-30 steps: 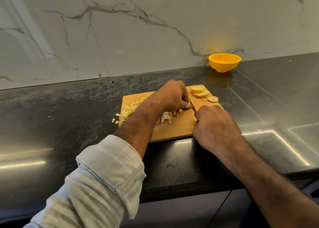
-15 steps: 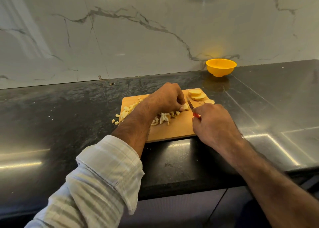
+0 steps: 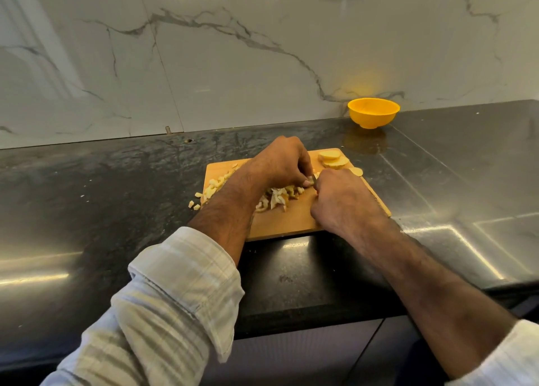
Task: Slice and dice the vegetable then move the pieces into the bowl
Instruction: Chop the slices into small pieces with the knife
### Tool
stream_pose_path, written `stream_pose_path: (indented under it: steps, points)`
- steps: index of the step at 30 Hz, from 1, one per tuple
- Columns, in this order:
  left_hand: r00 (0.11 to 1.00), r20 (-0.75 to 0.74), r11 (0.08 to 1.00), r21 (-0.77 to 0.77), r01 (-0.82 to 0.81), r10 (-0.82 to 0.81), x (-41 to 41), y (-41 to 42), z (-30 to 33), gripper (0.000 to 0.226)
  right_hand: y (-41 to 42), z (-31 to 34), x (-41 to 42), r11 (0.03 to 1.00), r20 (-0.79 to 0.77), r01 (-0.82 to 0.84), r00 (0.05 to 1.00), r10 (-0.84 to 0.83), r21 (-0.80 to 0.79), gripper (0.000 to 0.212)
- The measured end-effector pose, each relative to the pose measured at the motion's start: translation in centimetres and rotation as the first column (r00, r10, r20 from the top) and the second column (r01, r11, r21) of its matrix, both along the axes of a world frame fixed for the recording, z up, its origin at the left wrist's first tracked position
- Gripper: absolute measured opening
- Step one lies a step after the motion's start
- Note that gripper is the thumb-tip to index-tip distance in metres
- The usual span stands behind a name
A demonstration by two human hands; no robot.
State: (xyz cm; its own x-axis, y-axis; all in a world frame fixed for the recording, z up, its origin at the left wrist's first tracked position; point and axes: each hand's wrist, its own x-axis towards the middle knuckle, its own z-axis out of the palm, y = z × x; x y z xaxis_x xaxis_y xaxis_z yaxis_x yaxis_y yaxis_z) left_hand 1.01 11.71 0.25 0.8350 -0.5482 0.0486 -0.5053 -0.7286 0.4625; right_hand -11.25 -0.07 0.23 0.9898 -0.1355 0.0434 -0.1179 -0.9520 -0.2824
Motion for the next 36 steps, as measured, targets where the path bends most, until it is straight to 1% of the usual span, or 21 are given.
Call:
stream_pose_path:
  steps: [1,3,5,8,10,14,17,18,20,22,24,25,26,29,31,34,36]
  points:
    - [1.000,-0.008,1.000,-0.022,0.004,-0.004,0.0,0.2,0.0,0.020,-0.4,-0.2,0.0,1.000,0.029,0.007,1.000,-0.007,0.007,0.015]
    - [1.000,-0.006,0.998,-0.066,-0.002,0.001,0.1,0.7,0.2,0.025,-1.0,-0.7,-0.3,1.000,0.114,0.006,0.993,-0.007,0.012,0.019]
    - [1.000,0.006,0.997,-0.073,-0.015,0.016,0.1,1.0,0.4,0.022,-1.5,-1.0,-0.9,1.000,0.157,-0.011,0.988,0.009,0.016,0.023]
    - [1.000,0.015,1.000,-0.001,-0.016,0.016,-0.1,0.8,0.3,0.013,-1.1,-1.3,-1.5,0.999,0.137,-0.029,0.990,0.025,0.023,0.026]
    - [1.000,0.001,0.999,0.021,-0.029,0.029,-0.1,0.6,0.1,0.009,-0.7,-1.5,-1.3,0.999,0.105,-0.030,0.994,0.028,0.014,0.026]
    - [0.999,0.007,0.998,0.027,-0.053,0.053,-0.2,0.3,-0.1,0.006,-0.5,-1.3,-0.5,0.999,0.029,-0.043,0.999,0.044,-0.028,0.012]
    - [0.998,0.012,0.998,0.031,-0.054,0.054,-0.1,0.2,0.0,0.006,-0.4,-1.0,0.4,0.997,0.029,-0.050,0.998,0.052,-0.061,0.011]
    - [0.998,0.015,0.998,0.031,-0.055,0.055,-0.1,0.2,0.0,0.006,-0.4,-1.1,0.6,0.997,0.041,-0.054,0.998,0.057,-0.059,0.012]
    - [0.998,0.026,0.998,0.036,-0.056,0.056,-0.2,0.3,0.1,0.005,-0.9,-1.3,0.9,0.997,0.047,-0.070,0.996,0.071,-0.039,0.022]
    - [0.998,0.028,0.998,0.046,-0.051,0.050,-0.3,0.5,0.2,0.006,-2.1,-1.6,0.6,0.997,0.089,-0.075,0.993,0.074,0.007,0.030]
    - [0.998,0.026,0.998,0.025,-0.053,0.052,-0.2,0.9,0.3,0.008,-3.5,-1.6,-0.2,0.998,0.160,-0.042,0.987,0.034,0.050,0.035]
    - [0.998,0.039,0.998,0.001,-0.056,0.056,-0.1,1.2,0.4,0.008,-4.1,-1.5,-0.5,0.998,0.172,-0.015,0.985,0.005,0.057,0.037]
    - [0.996,0.061,0.998,-0.029,-0.060,0.062,0.1,1.4,0.6,0.008,-4.6,-1.4,-0.8,0.998,0.166,0.008,0.986,-0.017,0.056,0.038]
    - [0.988,0.121,0.990,-0.115,-0.083,0.097,0.6,2.0,0.5,0.002,-4.6,-1.4,-0.9,0.998,0.087,0.041,0.995,-0.046,0.051,0.038]
    - [0.985,0.131,0.987,-0.131,-0.094,0.112,0.8,2.1,0.3,0.005,-3.8,-1.7,-0.6,0.998,0.088,0.009,0.996,-0.015,0.064,0.039]
    - [0.982,0.142,0.987,-0.126,-0.104,0.122,0.8,2.1,0.0,0.009,-3.4,-1.9,0.2,0.987,0.105,-0.090,0.992,0.076,0.135,0.039]
    - [0.976,0.170,0.986,-0.123,-0.113,0.133,1.0,2.1,0.0,0.012,-4.0,-1.8,1.0,0.984,0.132,-0.083,0.989,0.062,0.161,0.037]
